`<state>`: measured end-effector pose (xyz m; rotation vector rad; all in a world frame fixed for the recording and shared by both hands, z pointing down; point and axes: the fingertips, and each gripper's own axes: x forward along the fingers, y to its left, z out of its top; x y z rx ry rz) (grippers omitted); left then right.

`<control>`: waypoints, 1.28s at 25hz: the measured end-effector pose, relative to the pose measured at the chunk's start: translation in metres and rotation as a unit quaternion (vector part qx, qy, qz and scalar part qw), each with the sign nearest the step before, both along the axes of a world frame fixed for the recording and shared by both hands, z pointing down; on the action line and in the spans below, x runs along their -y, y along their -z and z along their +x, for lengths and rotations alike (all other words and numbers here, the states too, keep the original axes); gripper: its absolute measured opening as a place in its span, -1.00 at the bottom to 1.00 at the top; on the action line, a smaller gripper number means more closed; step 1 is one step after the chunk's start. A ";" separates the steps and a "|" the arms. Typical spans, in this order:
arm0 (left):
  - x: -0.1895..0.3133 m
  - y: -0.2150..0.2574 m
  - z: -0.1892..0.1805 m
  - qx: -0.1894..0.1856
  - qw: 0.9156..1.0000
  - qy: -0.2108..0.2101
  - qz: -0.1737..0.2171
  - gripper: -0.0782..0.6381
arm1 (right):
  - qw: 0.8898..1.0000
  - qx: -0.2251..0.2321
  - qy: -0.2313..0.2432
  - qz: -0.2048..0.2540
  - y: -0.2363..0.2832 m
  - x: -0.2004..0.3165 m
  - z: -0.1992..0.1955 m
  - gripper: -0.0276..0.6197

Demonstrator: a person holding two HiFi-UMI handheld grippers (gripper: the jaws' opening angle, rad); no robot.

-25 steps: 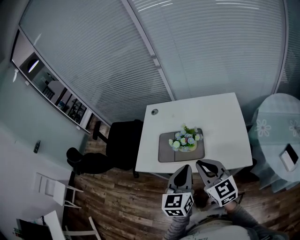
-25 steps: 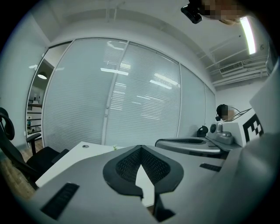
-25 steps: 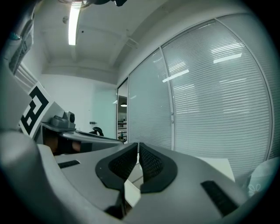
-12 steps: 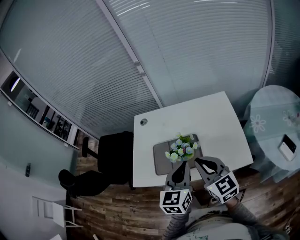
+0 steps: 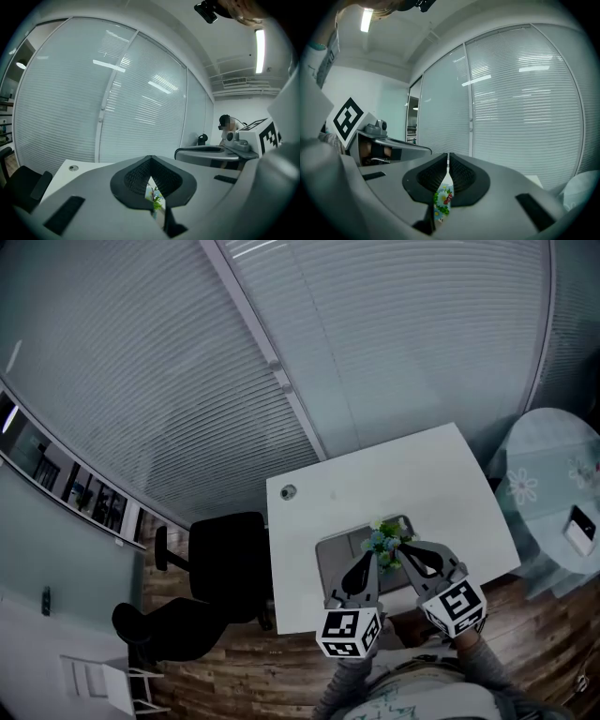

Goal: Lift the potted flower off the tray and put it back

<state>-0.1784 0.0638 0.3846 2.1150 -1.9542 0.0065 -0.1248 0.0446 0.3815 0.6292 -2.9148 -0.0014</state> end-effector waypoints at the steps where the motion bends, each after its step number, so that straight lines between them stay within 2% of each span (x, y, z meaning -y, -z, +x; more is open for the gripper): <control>1: 0.001 -0.001 -0.005 0.000 1.000 -0.006 -0.002 -0.75 | 1.000 -0.001 -0.009 -0.002 -0.001 0.002 -0.002 -0.83; 9: 0.008 -0.018 -0.034 0.001 0.998 -0.064 -0.010 -0.75 | 0.998 -0.014 -0.058 -0.007 -0.017 0.015 -0.012 -0.83; 13: 0.012 -0.026 -0.043 -0.005 0.997 -0.069 -0.017 -0.75 | 0.997 -0.026 -0.077 -0.017 -0.025 0.021 -0.011 -0.83; 17: 0.018 -0.033 -0.046 -0.012 0.997 -0.069 -0.025 -0.75 | 0.996 -0.033 -0.078 -0.016 -0.027 0.031 -0.011 -0.83; 24: 0.036 -0.032 -0.035 -0.014 0.994 -0.110 -0.011 -0.75 | 0.999 -0.016 -0.035 -0.031 -0.027 0.064 -0.011 -0.83; 27: 0.041 -0.035 -0.035 -0.004 0.995 -0.099 -0.025 -0.75 | 0.999 -0.018 -0.018 -0.033 -0.027 0.077 -0.010 -0.82; 32: 0.048 -0.042 -0.033 -0.021 0.996 -0.075 -0.042 -0.75 | 0.999 -0.026 0.008 -0.047 -0.035 0.093 0.000 -0.82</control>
